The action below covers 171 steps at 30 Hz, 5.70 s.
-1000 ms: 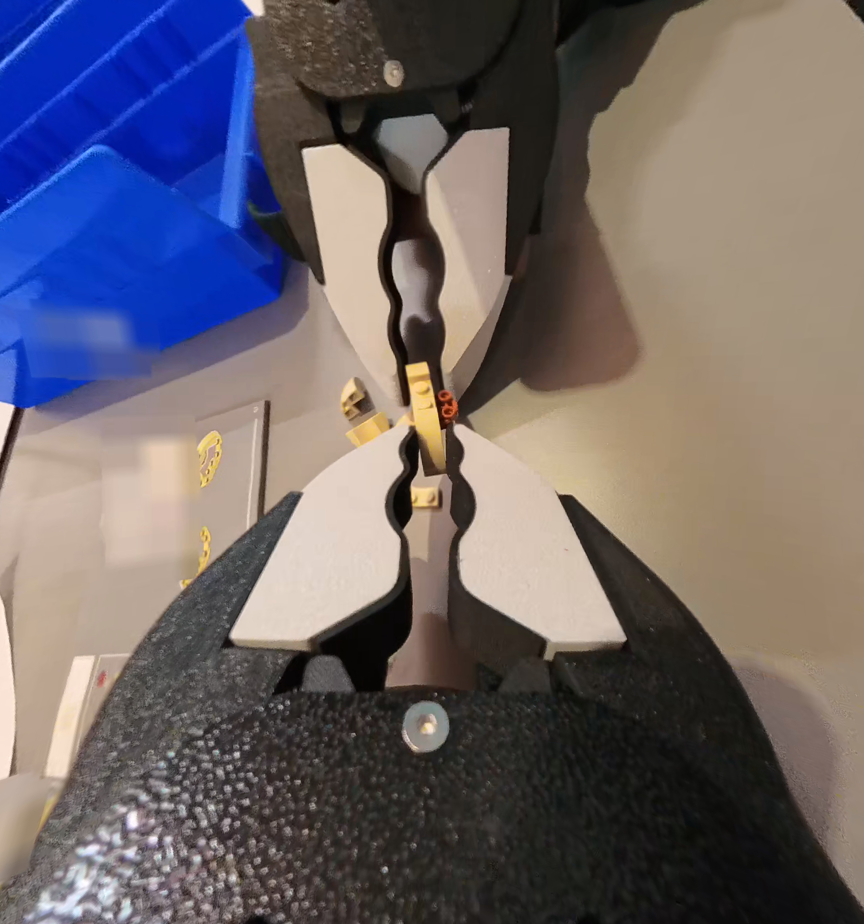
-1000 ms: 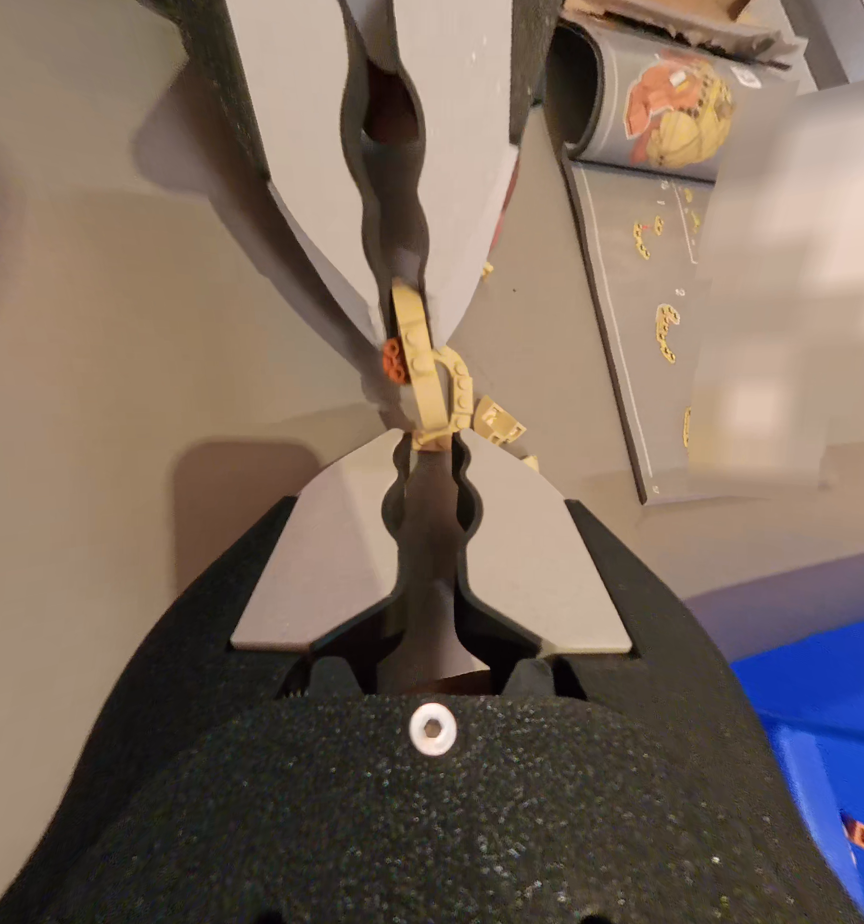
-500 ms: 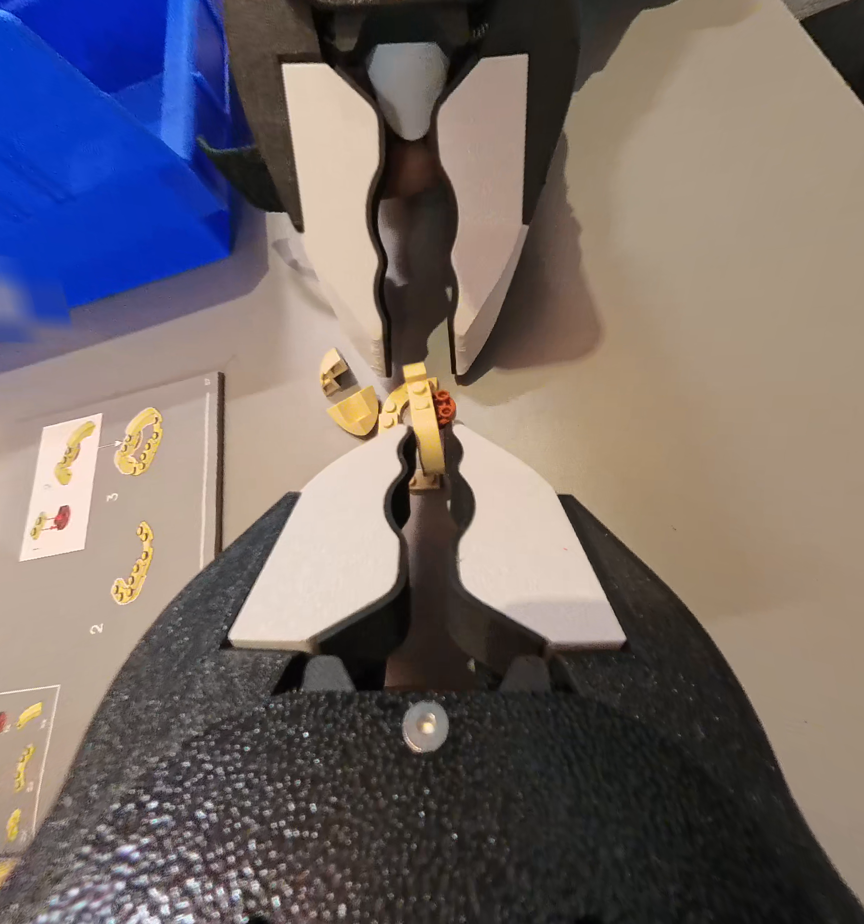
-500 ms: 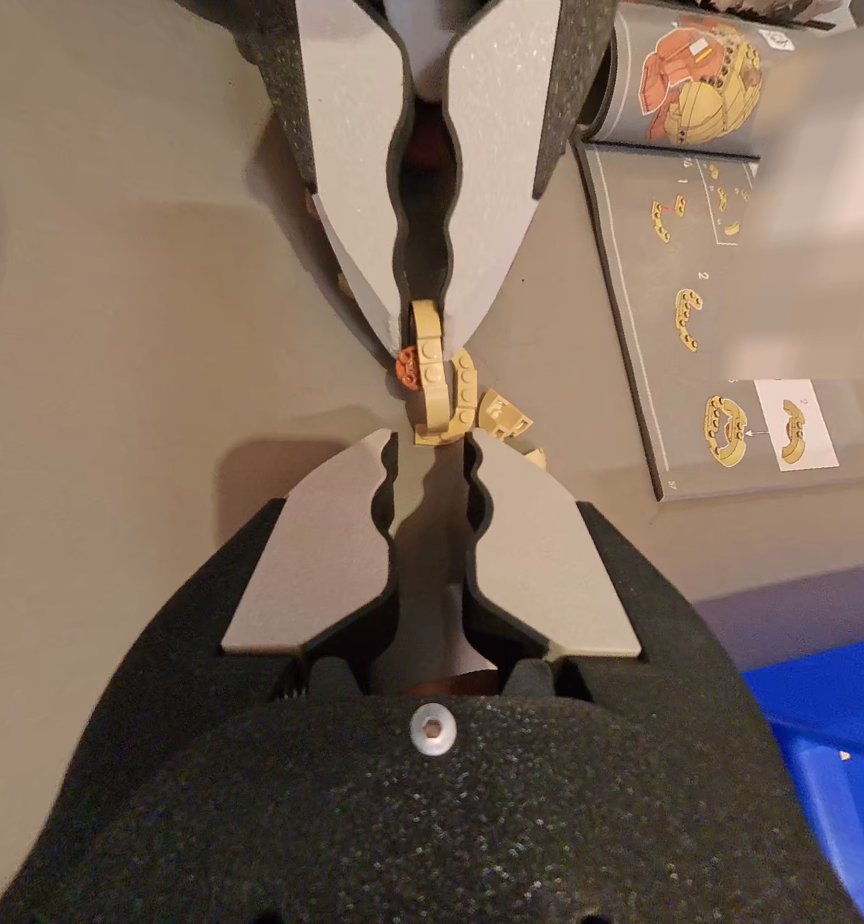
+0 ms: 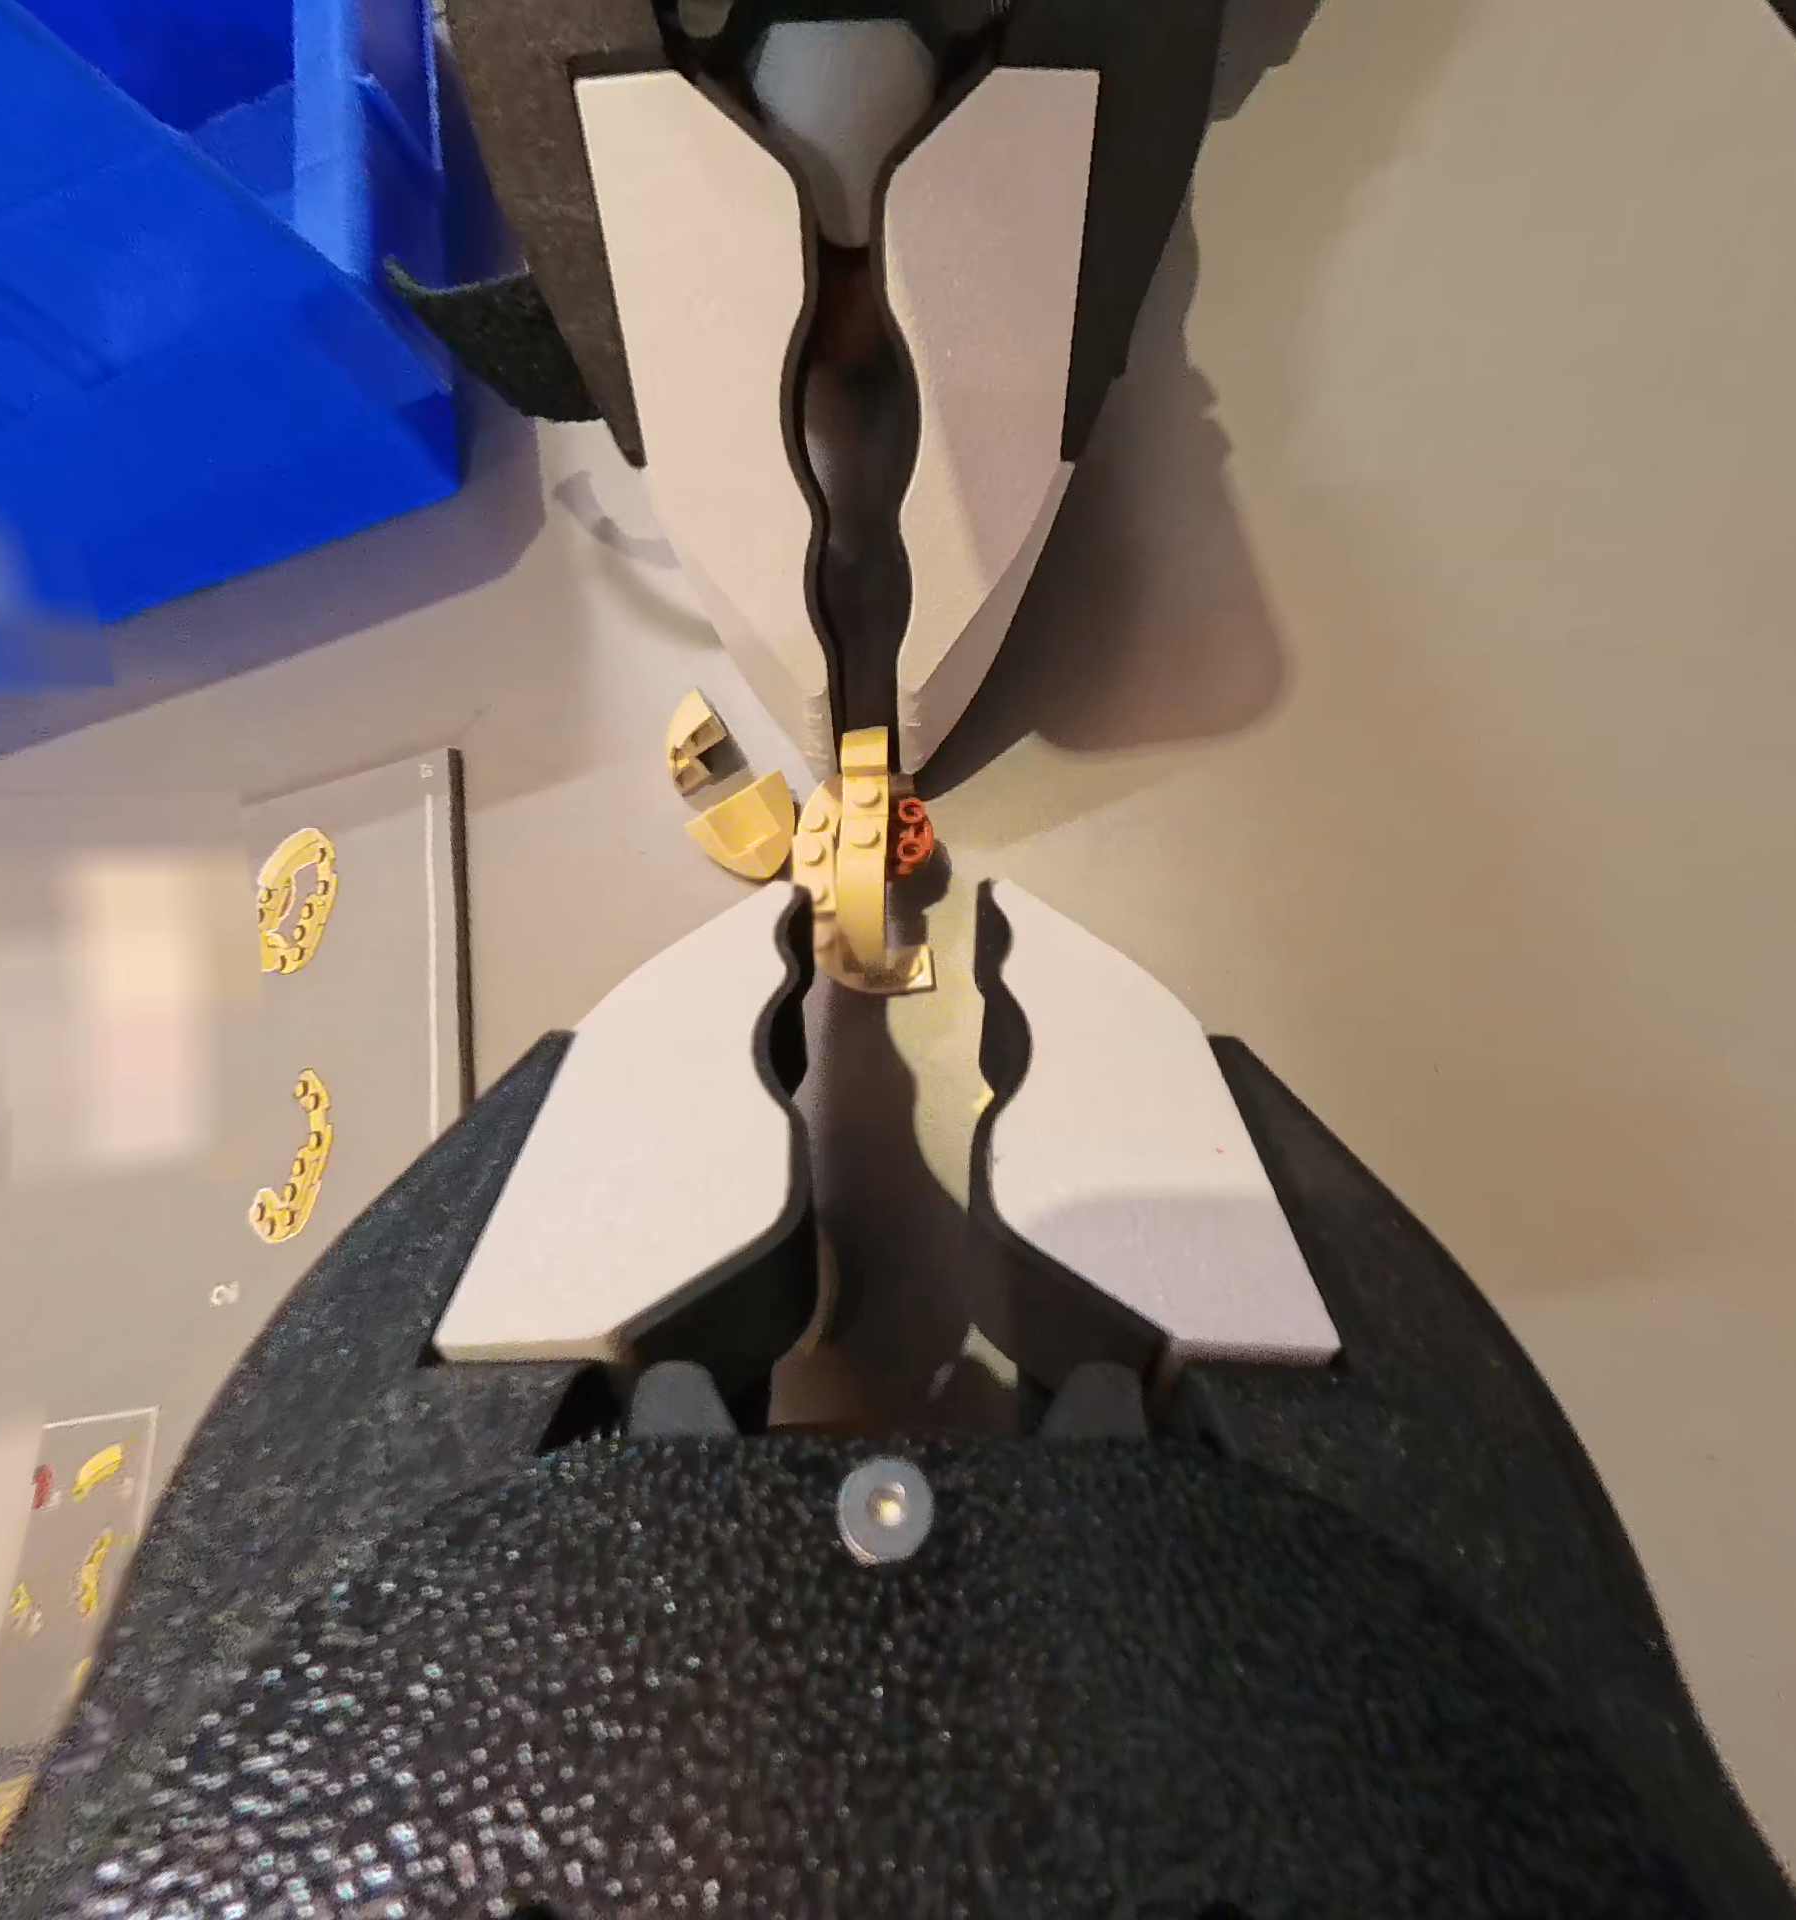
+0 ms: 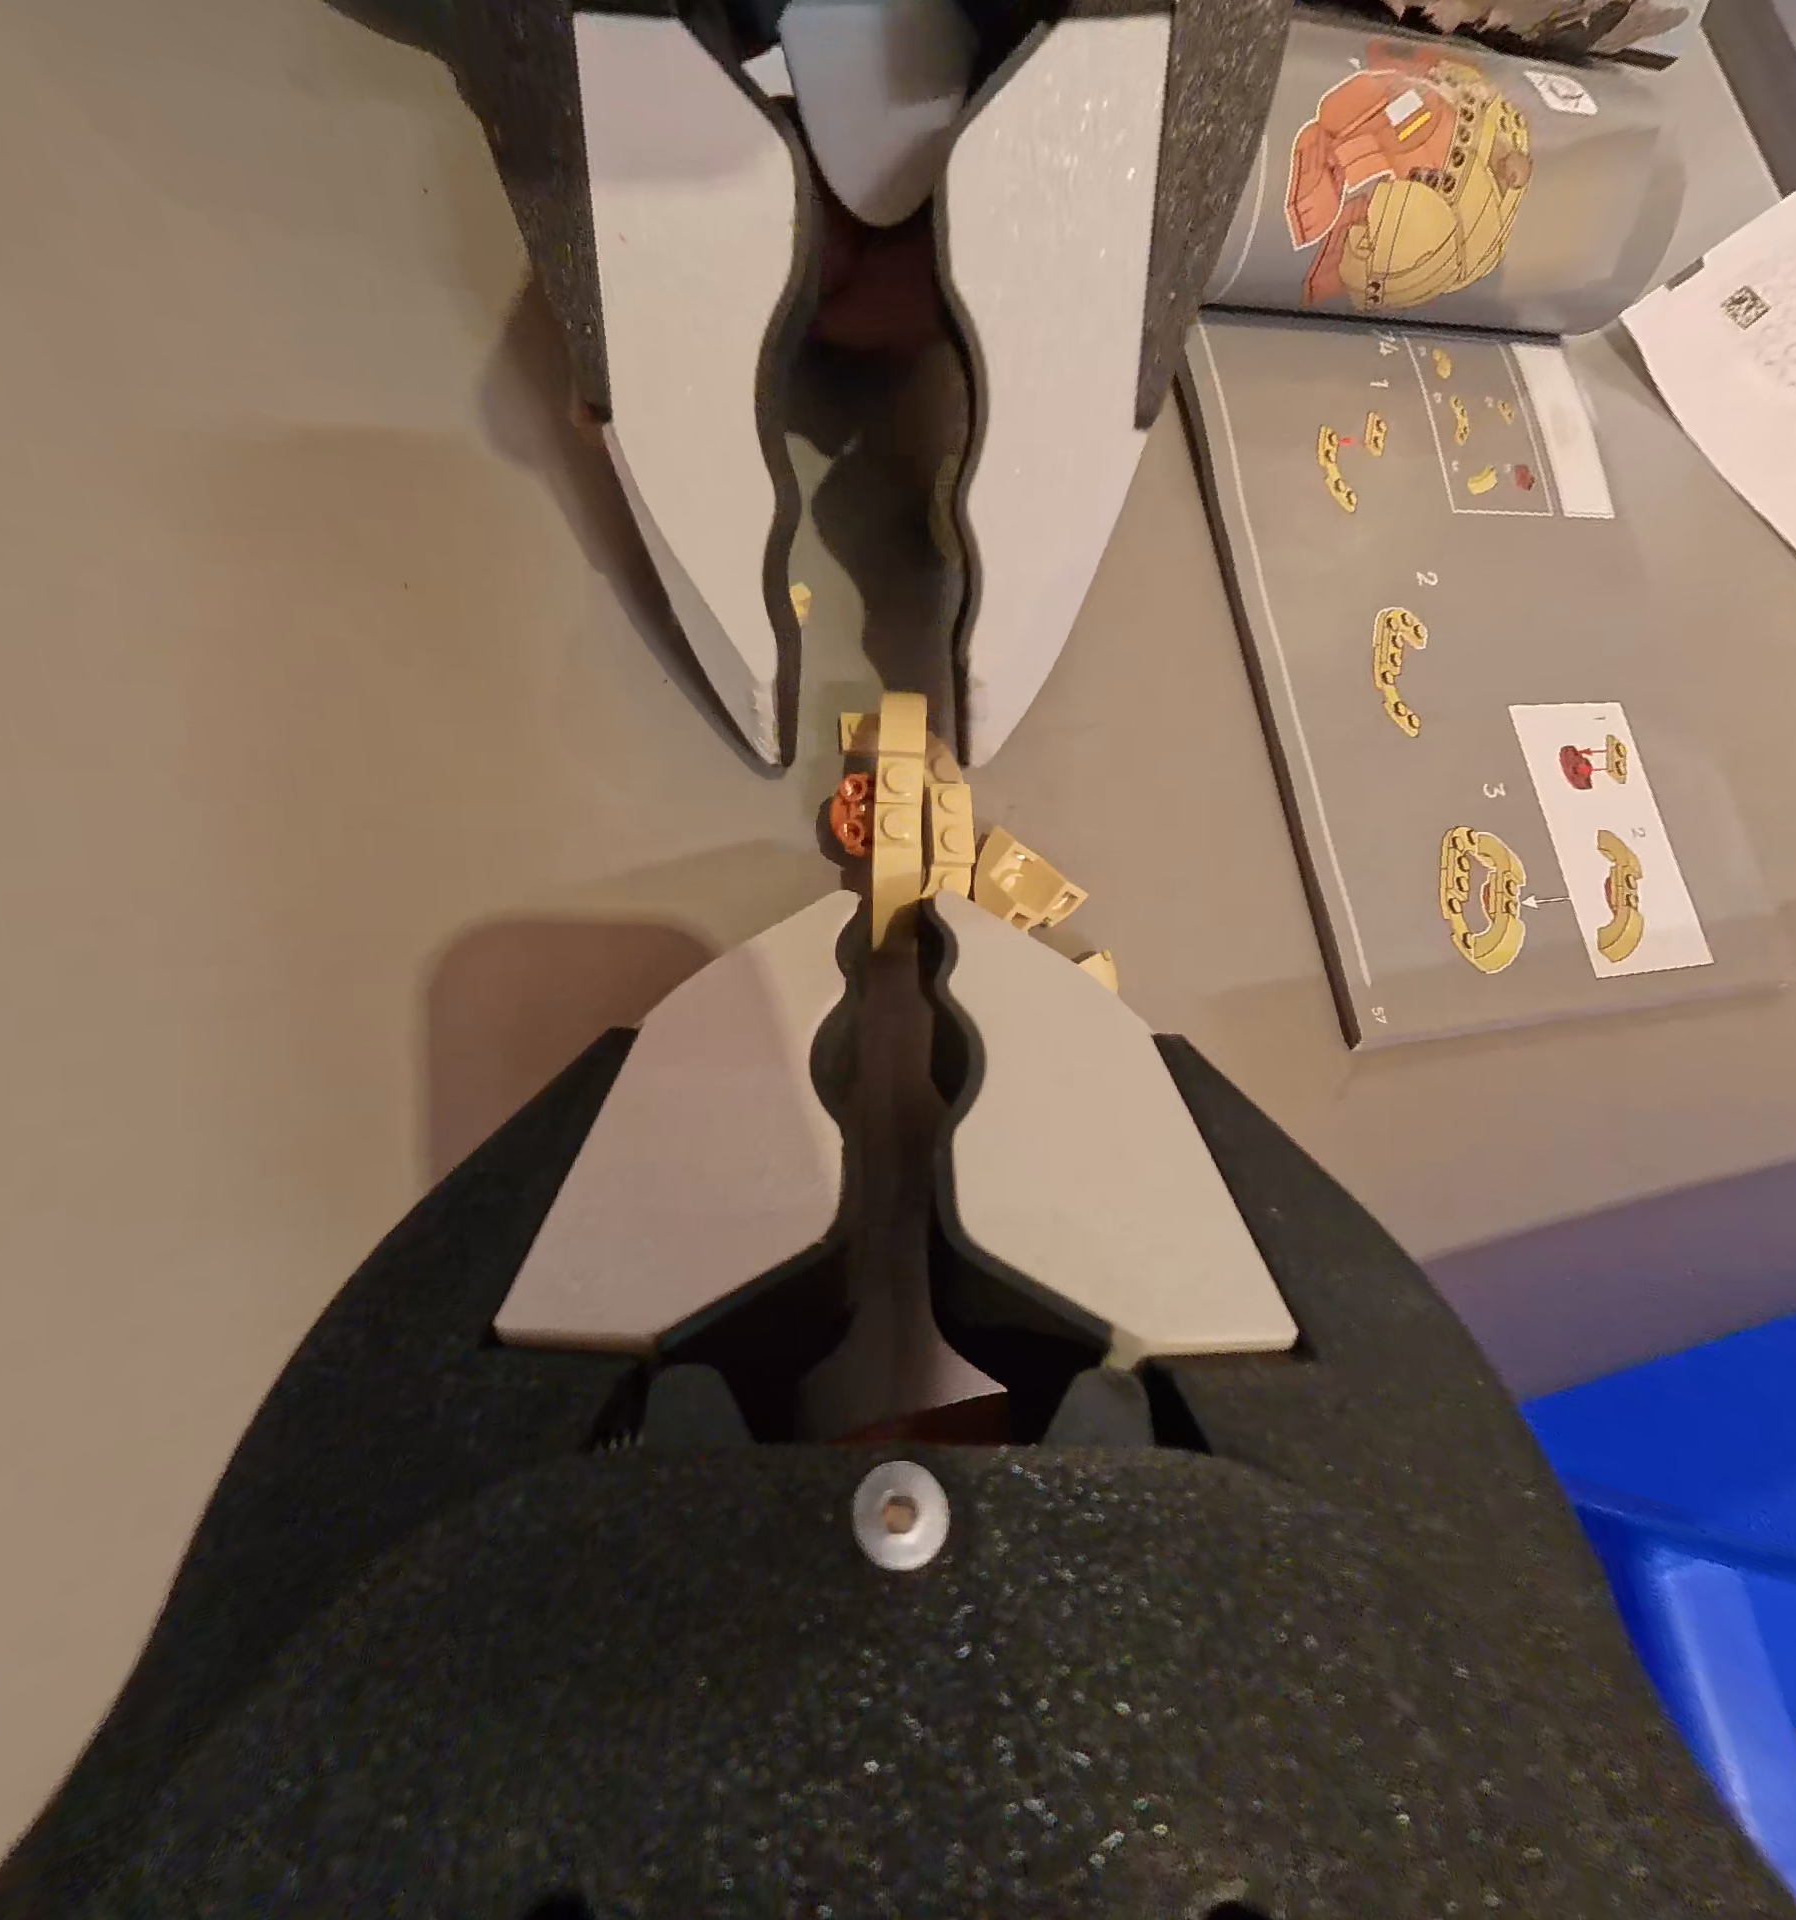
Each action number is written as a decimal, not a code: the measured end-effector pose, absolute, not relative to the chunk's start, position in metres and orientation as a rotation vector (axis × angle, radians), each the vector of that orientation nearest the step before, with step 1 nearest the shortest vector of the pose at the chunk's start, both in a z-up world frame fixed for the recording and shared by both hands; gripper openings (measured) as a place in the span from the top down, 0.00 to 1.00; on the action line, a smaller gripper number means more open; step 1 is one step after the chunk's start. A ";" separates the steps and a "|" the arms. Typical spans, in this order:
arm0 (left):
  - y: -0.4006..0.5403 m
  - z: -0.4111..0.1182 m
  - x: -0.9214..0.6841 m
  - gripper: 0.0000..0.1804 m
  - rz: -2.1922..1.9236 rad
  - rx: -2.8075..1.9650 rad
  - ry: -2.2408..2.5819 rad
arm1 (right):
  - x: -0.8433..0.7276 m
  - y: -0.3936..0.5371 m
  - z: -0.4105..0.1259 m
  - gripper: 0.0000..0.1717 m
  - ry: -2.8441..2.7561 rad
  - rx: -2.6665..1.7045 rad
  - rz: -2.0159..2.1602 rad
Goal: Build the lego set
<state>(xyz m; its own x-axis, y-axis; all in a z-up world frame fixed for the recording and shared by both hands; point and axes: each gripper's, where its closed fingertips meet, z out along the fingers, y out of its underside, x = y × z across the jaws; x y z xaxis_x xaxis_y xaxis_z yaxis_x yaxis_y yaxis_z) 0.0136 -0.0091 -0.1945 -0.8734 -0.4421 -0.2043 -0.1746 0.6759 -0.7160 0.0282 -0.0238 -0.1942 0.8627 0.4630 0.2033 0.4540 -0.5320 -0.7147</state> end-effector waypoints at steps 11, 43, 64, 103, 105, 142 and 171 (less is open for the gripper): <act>-0.006 -0.196 0.025 0.81 -0.984 -0.503 2.532 | 0.027 -0.024 -0.194 0.95 -0.671 -2.206 0.031; -0.005 -0.202 0.016 0.89 -1.087 -0.649 2.652 | 0.025 -0.027 -0.195 0.94 -0.678 -2.216 0.074; -0.003 -0.200 0.013 0.80 -1.098 -0.466 2.684 | 0.024 -0.029 -0.195 0.89 -0.688 -2.214 0.092; -0.016 -0.201 0.009 0.85 -1.147 -0.300 2.783 | 0.022 -0.036 -0.196 0.92 -0.700 -2.225 0.127; -0.016 -0.201 0.008 0.85 -1.147 -0.284 2.771 | 0.021 -0.036 -0.197 0.92 -0.701 -2.226 0.126; -0.020 -0.198 -0.013 0.94 -1.123 -0.038 2.770 | -0.005 -0.038 -0.196 0.85 -0.735 -2.217 0.126; -0.014 -0.195 -0.007 0.89 -1.110 -0.082 2.738 | -0.005 -0.034 -0.197 0.83 -0.693 -2.231 0.113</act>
<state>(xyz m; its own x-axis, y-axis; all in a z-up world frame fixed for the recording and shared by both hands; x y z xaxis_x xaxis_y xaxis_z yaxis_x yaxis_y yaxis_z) -0.0067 -0.0136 -0.1953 -0.9813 -0.1203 -0.1504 0.0184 0.7187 -0.6951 -0.0054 -0.0342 -0.1966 0.8474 0.5135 0.1348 0.4439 -0.5462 -0.7103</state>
